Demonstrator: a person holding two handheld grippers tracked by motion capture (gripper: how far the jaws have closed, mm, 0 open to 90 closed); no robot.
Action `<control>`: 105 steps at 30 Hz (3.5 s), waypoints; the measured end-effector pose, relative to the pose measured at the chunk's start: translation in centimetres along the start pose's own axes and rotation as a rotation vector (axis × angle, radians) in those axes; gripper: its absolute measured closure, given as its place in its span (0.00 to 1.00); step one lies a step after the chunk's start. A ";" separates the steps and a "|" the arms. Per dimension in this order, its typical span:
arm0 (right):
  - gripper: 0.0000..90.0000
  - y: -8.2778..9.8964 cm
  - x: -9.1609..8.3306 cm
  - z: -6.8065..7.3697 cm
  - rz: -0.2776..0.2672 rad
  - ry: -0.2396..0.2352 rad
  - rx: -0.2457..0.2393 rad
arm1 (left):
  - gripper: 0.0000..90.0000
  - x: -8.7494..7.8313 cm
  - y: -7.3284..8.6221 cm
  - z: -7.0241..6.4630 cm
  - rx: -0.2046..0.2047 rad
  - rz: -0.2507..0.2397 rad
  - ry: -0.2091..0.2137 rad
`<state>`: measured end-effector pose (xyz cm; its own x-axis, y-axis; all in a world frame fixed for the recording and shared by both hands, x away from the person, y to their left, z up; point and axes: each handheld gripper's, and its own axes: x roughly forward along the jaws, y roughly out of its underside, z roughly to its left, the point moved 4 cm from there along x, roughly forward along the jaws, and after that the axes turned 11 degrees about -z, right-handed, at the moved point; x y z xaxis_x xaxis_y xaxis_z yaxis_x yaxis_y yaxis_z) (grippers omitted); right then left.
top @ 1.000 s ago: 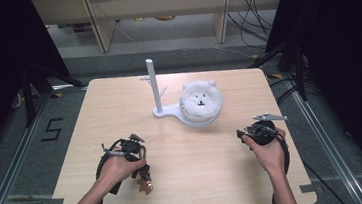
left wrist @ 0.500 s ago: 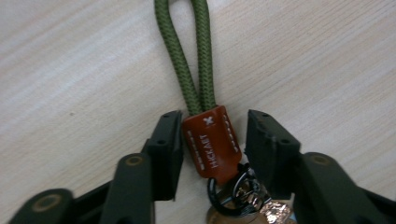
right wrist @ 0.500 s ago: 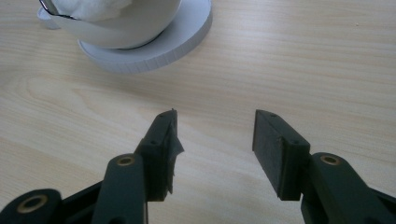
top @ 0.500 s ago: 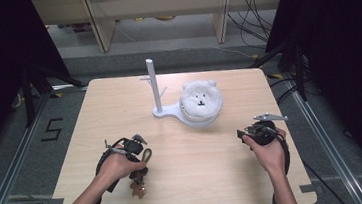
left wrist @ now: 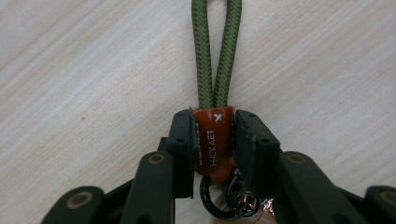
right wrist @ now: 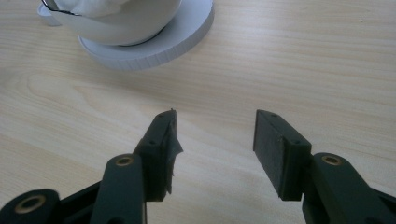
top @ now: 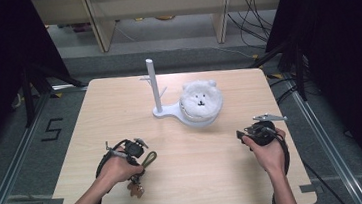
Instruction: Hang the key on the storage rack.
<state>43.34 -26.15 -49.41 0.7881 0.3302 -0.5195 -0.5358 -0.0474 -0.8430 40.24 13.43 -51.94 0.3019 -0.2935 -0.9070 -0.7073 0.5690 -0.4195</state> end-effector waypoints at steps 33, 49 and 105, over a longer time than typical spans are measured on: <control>0.56 0.1 0.1 -0.1 -0.018 -0.004 0.010 | 0.89 -3.1 0.8 1.3 -0.063 -0.474 0.107; 0.56 0.3 0.2 0.1 -0.015 -0.005 0.009 | 0.89 -4.6 -0.6 1.9 -0.051 -0.649 0.075; 0.56 0.4 0.2 0.3 -0.033 0.030 0.038 | 0.89 -6.8 -5.4 5.7 -0.147 -0.990 -0.123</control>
<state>43.16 -25.78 -49.82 0.8140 0.3024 -0.4960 -0.5201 -0.0011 -0.8541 45.61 16.73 -43.71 0.8542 -0.4967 -0.1536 -0.1719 0.0089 -0.9851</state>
